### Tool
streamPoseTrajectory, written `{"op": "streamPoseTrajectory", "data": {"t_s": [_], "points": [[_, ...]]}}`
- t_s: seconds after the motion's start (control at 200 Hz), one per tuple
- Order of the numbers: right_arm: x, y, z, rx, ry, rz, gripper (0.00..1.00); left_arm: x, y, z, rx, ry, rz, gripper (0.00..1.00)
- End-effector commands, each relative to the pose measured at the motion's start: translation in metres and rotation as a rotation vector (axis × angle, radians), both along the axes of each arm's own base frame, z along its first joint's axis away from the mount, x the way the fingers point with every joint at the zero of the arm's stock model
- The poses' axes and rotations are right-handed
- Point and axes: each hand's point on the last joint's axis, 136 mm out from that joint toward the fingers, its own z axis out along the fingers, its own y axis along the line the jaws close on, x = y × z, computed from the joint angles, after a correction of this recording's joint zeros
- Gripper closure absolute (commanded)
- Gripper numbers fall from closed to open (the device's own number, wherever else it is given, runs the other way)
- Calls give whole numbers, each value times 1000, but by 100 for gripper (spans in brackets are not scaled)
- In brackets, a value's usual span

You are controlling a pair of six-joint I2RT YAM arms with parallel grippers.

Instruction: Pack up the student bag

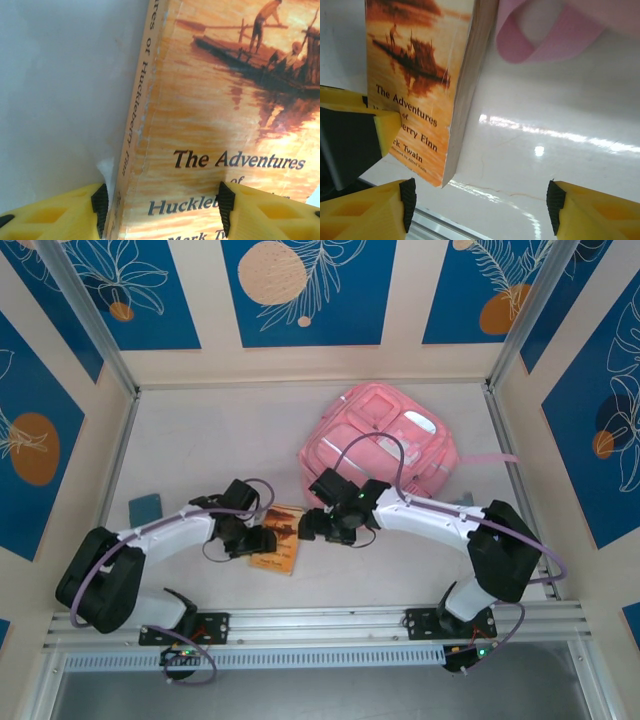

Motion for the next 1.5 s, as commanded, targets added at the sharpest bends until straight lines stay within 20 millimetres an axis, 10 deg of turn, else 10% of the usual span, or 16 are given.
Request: {"op": "streamPoseTrajectory", "data": {"t_s": [0.0, 0.545, 0.905, 1.495], "points": [[-5, 9, -12, 26, 62, -48, 30, -7, -9, 12, -55, 6, -9, 37], [-1, 35, -42, -11, 153, 33, 40, 13, 6, 22, -16, -6, 7, 52], [-11, 1, -67, -151, 183, 19, 53, 16, -1, 12, -33, 35, -20, 53], [12, 31, -30, 27, 79, 15, 43, 12, 15, -9, 95, 82, -34, 69]]}}
